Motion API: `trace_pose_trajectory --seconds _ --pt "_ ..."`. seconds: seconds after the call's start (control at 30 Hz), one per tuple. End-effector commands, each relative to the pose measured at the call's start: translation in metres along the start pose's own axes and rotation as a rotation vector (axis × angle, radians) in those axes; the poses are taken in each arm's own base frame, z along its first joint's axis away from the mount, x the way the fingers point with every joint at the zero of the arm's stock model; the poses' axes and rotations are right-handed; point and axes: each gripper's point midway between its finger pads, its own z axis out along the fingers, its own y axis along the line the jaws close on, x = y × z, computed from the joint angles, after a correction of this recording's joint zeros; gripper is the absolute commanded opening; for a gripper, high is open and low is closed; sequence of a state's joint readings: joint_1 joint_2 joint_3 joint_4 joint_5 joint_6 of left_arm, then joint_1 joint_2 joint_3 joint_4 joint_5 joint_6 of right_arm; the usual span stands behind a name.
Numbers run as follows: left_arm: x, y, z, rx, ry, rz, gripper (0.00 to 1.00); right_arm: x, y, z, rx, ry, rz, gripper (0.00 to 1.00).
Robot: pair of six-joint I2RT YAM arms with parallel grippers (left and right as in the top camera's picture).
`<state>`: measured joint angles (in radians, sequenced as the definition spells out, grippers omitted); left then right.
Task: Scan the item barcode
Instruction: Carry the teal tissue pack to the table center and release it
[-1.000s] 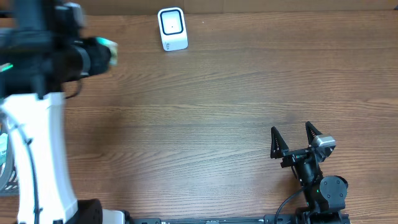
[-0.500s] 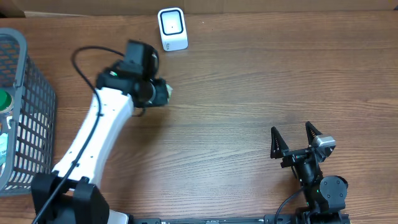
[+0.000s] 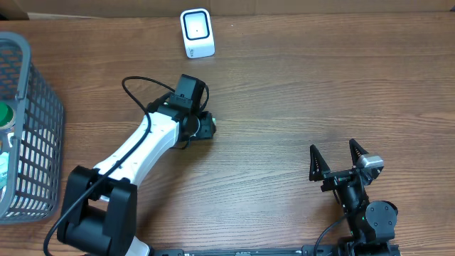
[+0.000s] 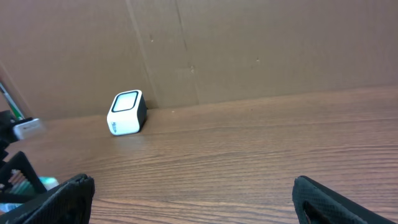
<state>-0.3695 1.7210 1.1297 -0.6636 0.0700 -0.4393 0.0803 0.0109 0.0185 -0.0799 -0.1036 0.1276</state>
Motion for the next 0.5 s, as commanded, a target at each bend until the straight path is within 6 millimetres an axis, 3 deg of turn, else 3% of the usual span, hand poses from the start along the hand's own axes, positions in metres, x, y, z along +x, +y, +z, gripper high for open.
trace_pose_trajectory --seconds 0.0,0.13,0.23,0.33,0.47 --pt "0.003 -0.001 0.005 -0.007 0.004 -0.001 0.61 0.002 0.000 0.000 0.001 -0.001 0.002 1.00" --pt "-0.011 -0.003 -0.005 0.001 -0.020 -0.012 0.62 0.003 0.000 0.000 0.001 -0.001 0.001 1.00" --pt "-0.029 -0.004 -0.029 0.000 -0.041 -0.024 0.62 0.002 0.000 0.000 0.001 -0.001 0.002 1.00" --pt "-0.051 -0.003 -0.070 -0.012 -0.086 -0.023 0.61 0.003 0.000 0.000 0.001 -0.001 0.002 1.00" --pt "-0.085 0.008 -0.148 -0.031 -0.193 -0.027 0.62 0.002 0.000 0.000 0.001 -0.001 0.002 1.00"
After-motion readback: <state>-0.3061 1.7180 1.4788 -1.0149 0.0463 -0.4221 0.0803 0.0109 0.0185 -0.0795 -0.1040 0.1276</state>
